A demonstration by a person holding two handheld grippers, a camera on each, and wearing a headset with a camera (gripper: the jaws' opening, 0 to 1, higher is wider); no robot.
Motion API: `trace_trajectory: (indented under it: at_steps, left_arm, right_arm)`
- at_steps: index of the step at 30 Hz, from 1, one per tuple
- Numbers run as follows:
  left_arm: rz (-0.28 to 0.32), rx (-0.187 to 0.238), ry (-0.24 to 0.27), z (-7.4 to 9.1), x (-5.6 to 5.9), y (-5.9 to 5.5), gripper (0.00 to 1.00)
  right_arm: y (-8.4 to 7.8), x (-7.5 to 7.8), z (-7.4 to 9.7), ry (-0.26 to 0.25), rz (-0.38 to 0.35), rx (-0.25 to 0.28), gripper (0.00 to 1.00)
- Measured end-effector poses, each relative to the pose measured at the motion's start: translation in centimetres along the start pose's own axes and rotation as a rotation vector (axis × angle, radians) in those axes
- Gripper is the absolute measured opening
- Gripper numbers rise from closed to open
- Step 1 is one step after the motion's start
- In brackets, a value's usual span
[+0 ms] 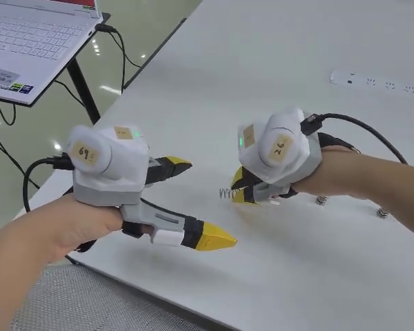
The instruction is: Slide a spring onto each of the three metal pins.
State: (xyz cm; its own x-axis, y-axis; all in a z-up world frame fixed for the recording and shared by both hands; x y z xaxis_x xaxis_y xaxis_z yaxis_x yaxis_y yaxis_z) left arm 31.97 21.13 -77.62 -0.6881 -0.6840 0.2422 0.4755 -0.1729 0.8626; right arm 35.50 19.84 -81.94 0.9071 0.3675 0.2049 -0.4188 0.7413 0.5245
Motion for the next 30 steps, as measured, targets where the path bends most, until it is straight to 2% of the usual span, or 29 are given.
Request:
trace_trajectory:
  at_steps: [5, 14, 22, 26, 28, 30]
  left_arm:
    - [-0.009, 0.002, -0.021, -0.8, 0.5, 0.3, 0.96]
    - [-0.044, 0.005, -0.066, -2.2, 1.8, 1.0, 0.93]
    - [-0.067, 0.007, -0.103, -3.3, 2.9, 1.3, 0.88]
    - [-0.077, 0.021, -0.121, -3.7, 3.4, 1.7, 0.85]
    - [-0.069, 0.032, -0.150, -3.9, 3.9, 1.9, 0.83]
    - [-0.076, 0.026, -0.164, -4.1, 4.2, 1.8, 0.81]
  right_arm:
    - [0.0, -0.5, 1.5, -0.005, -0.005, 0.008, 0.08]
    - [-1.1, -1.4, 4.7, -0.026, -0.039, 0.013, 0.08]
    - [-3.2, -2.8, 6.8, -0.049, -0.098, -0.002, 0.08]
    - [-3.8, -3.4, 7.8, -0.060, -0.121, -0.006, 0.08]
    - [-4.1, -3.7, 8.3, -0.064, -0.123, -0.012, 0.08]
    - [-4.3, -4.0, 8.8, -0.069, -0.135, -0.012, 0.08]
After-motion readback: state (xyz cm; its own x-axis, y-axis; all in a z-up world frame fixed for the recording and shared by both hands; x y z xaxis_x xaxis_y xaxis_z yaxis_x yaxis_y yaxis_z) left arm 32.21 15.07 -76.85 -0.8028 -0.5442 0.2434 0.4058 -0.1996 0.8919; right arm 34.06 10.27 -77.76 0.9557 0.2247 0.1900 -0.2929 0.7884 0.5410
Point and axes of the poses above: the centre of the closed fingertips' face, and the gripper's own axes: z roughly backward along the fingers, x roughly to its right, y roughly out of its top, the point moved 1 cm from there along z, roughly backward along the fingers, and after that the axes turned 3 degrees about -y, right-handed, at the moved point
